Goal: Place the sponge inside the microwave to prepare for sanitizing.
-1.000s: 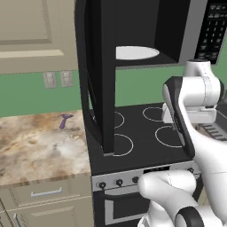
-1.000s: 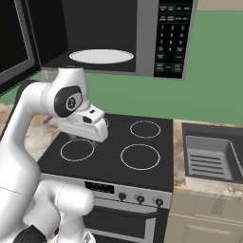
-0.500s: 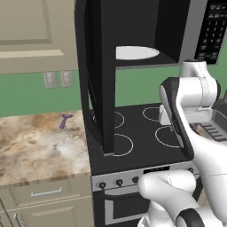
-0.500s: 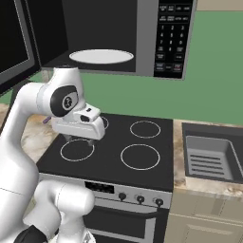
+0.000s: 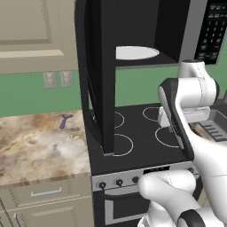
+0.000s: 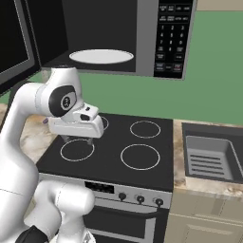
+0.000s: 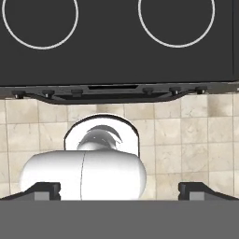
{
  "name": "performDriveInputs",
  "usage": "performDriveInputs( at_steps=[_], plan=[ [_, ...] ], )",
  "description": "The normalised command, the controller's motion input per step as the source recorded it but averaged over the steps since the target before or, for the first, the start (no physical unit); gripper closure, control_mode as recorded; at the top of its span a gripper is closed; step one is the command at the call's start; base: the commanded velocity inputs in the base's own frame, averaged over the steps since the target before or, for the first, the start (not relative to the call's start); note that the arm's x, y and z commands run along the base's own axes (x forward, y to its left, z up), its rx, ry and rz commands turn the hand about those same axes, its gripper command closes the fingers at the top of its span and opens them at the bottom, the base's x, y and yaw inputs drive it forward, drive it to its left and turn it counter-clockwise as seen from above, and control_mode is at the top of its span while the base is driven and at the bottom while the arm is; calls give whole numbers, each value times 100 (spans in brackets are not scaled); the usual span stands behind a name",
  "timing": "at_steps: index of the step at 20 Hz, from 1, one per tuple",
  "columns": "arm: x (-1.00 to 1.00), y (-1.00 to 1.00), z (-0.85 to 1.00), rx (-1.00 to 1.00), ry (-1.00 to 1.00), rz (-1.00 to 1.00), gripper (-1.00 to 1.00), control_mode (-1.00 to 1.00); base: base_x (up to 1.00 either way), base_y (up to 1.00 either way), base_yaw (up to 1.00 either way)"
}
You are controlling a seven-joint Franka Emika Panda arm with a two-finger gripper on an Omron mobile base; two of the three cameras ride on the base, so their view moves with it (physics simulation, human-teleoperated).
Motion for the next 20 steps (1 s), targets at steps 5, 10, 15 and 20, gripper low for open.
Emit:
performDriveInputs(
  at_steps=[5,10,15,20],
  plan=[
    [0,0,0,0,0,0,-100,-100,0,0,0],
    [0,0,0,0,0,0,-100,100,0,-10,0],
    [0,0,0,0,0,0,-100,100,0,-56,2],
    [0,0,0,0,0,0,-100,100,-9,-63,0]
  ],
)
